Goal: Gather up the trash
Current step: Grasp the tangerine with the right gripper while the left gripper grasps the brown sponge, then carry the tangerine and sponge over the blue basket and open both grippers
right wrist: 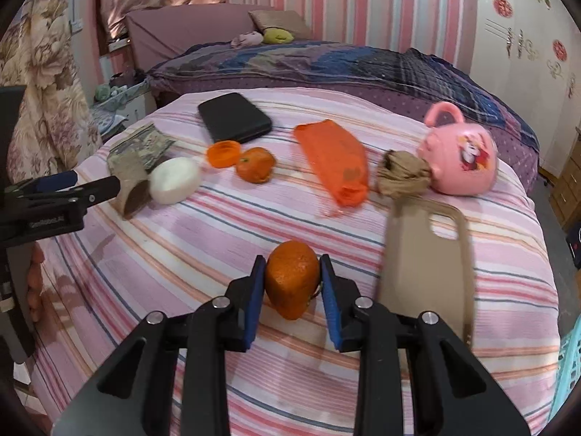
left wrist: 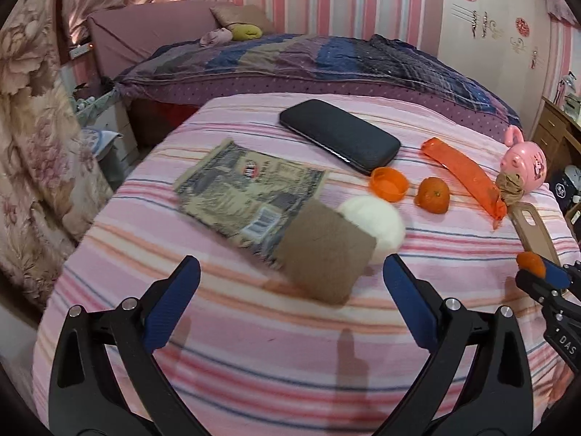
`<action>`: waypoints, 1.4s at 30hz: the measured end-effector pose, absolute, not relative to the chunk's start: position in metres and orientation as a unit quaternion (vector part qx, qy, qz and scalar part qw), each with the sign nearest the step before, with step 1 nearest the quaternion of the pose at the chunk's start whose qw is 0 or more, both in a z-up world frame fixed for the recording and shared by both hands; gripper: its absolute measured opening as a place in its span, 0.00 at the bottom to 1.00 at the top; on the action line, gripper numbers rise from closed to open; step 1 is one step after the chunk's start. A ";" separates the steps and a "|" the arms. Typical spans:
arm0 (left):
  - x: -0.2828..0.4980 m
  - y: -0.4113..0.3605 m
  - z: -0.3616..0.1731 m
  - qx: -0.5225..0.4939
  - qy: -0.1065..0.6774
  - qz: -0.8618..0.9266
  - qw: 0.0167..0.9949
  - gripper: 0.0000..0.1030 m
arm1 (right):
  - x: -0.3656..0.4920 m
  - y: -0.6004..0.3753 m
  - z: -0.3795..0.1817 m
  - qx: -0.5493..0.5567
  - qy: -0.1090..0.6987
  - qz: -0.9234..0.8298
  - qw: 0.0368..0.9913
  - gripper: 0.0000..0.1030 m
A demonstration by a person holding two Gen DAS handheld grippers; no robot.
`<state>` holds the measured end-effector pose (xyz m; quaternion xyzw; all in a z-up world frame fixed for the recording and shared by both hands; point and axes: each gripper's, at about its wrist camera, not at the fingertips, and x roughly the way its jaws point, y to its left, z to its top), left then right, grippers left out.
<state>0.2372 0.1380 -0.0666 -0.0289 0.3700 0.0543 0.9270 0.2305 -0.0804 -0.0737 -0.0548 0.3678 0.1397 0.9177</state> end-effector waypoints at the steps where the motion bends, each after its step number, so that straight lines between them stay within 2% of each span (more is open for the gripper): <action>1: 0.240 0.135 -0.068 -0.030 0.371 0.051 0.927 0.95 | 0.230 -0.085 -0.072 -0.052 0.367 0.138 0.918 0.29; 4: 0.248 0.129 -0.073 -0.031 0.380 0.046 0.924 0.94 | 0.230 -0.096 -0.069 -0.049 0.365 0.133 0.920 0.29; 6: 0.251 0.124 -0.075 -0.031 0.384 0.040 0.922 0.89 | 0.229 -0.103 -0.067 -0.045 0.363 0.129 0.922 0.29; 11: 0.256 0.108 -0.080 -0.018 0.403 0.015 0.915 0.54 | 0.227 -0.122 -0.063 -0.036 0.360 0.119 0.924 0.29; 16: 0.249 0.098 -0.072 -0.005 0.392 0.008 0.920 0.49 | 0.220 -0.137 -0.059 -0.035 0.354 0.108 0.928 0.29; 22: 0.228 0.098 -0.050 -0.024 0.359 -0.003 0.933 0.49 | 0.212 -0.159 -0.056 -0.033 0.350 0.092 0.931 0.29; 29: 0.208 0.099 -0.043 -0.054 0.358 -0.010 0.932 0.49 | 0.202 -0.185 -0.052 -0.032 0.344 0.074 0.935 0.29; 42: 0.184 0.034 -0.012 -0.049 0.319 0.003 0.947 0.49 | 0.173 -0.240 -0.035 -0.031 0.323 0.041 0.945 0.29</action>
